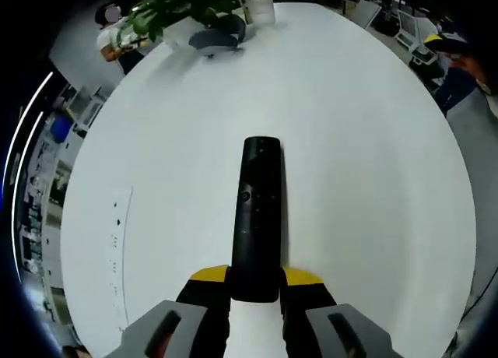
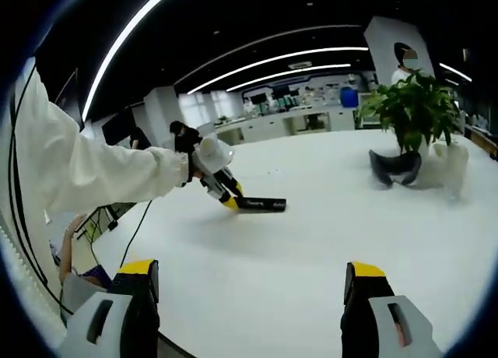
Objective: Press the specified remote control buttons in sequence, fully releasing each button before pressing the next.
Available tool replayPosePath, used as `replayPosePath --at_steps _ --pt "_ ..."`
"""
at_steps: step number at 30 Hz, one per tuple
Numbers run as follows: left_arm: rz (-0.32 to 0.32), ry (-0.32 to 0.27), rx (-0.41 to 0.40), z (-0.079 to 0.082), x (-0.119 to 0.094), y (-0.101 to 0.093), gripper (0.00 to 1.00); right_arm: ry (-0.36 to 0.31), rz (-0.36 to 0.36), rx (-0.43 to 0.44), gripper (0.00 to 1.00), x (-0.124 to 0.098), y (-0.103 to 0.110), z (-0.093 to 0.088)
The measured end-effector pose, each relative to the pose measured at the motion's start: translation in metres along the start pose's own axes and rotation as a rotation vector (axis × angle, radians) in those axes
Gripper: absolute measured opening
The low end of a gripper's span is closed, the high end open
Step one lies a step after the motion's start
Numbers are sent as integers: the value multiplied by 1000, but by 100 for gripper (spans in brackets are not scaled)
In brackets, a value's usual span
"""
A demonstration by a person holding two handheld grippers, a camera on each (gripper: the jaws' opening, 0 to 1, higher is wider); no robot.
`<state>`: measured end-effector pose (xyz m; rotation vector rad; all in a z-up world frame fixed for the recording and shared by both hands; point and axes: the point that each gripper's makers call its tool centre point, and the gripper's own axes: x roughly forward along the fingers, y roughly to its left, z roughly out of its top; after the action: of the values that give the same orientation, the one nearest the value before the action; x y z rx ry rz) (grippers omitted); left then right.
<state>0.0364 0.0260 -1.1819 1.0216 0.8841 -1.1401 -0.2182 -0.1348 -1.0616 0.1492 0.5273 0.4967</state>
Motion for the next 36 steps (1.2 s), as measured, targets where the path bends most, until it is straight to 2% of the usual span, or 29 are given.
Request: replayPosePath --at_steps 2,3,6,8,14,18,22,24,25,27,29,31,33,35,36 --pt "14 37 42 -4 2 3 22 1 2 10 99 1 0 0" --pt "12 43 37 -4 4 3 22 0 5 15 99 2 0 0" --pt "-14 38 19 -4 7 -1 22 -10 15 12 99 2 1 3" --pt "-4 32 19 -4 6 2 22 -17 13 10 99 1 1 5" --pt "-55 24 -8 -4 7 1 22 -9 19 17 99 2 1 3" --pt "-58 4 14 -4 6 0 23 -8 29 15 99 5 5 2" --pt "-11 22 -3 -5 5 4 28 -14 39 0 97 4 9 5" --pt "57 17 -8 -4 3 11 33 -24 35 3 97 3 8 7" --pt "75 14 -53 -5 3 13 35 -27 34 5 98 2 7 7" --pt "123 -2 -214 -9 2 18 39 -34 21 5 99 1 5 10" --pt "90 -23 -235 -11 0 9 41 -46 21 -9 99 0 5 14" --pt "126 -37 -251 -14 -4 8 44 -47 18 -17 99 -1 5 15" --pt "124 -84 -329 -11 -9 -1 52 -61 14 -26 99 -2 5 17" --pt "139 -132 -377 -8 -18 -7 59 -63 17 -28 99 -2 6 16" --pt "142 -137 -391 -9 -21 -11 61 -58 17 -28 99 -2 7 15"
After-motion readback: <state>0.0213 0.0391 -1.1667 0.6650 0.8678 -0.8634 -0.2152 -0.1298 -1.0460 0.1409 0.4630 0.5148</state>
